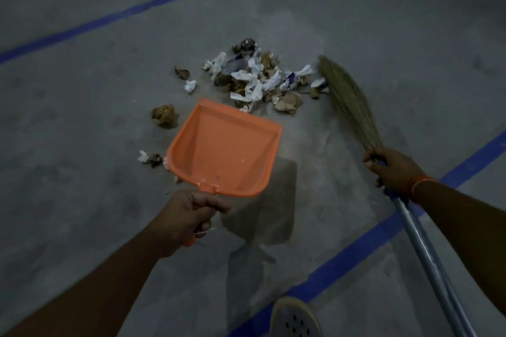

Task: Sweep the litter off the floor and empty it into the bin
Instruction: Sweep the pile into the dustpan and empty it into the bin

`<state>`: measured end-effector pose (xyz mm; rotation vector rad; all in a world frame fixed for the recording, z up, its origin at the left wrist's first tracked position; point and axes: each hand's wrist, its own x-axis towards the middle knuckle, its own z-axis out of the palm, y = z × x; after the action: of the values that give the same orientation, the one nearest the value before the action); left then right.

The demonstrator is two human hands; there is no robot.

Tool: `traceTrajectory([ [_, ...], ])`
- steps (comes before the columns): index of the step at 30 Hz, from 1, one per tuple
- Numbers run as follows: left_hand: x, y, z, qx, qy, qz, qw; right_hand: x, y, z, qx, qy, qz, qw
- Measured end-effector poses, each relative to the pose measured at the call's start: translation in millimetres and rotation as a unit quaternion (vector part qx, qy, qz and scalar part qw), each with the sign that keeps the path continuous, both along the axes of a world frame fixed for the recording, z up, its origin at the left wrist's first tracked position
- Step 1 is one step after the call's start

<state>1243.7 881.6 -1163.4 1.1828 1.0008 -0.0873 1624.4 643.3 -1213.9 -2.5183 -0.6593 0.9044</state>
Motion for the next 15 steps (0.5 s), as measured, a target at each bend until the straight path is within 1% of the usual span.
traceTrajectory([
  [4, -20.5, 18.8, -56.5, -0.015, 0.015, -0.027, 0.999, -11.1, -1.5, -53.4, 0.005, -0.013, 0.037, 0.999],
  [7, -40.7, 36.1, -80.7, -0.025, -0.005, -0.058, 0.998, -35.0, -7.2, -72.5, -0.006, -0.031, 0.082, 0.996],
  [11, -56.4, 56.9, -85.2, -0.015, -0.008, -0.1, 0.995, -72.4, -12.9, -69.5, -0.009, -0.035, 0.139, 0.99],
  [15, -62.3, 63.8, -71.8, 0.016, 0.001, -0.12, 0.993, -109.0, -17.9, -38.0, -0.001, -0.01, 0.161, 0.987],
])
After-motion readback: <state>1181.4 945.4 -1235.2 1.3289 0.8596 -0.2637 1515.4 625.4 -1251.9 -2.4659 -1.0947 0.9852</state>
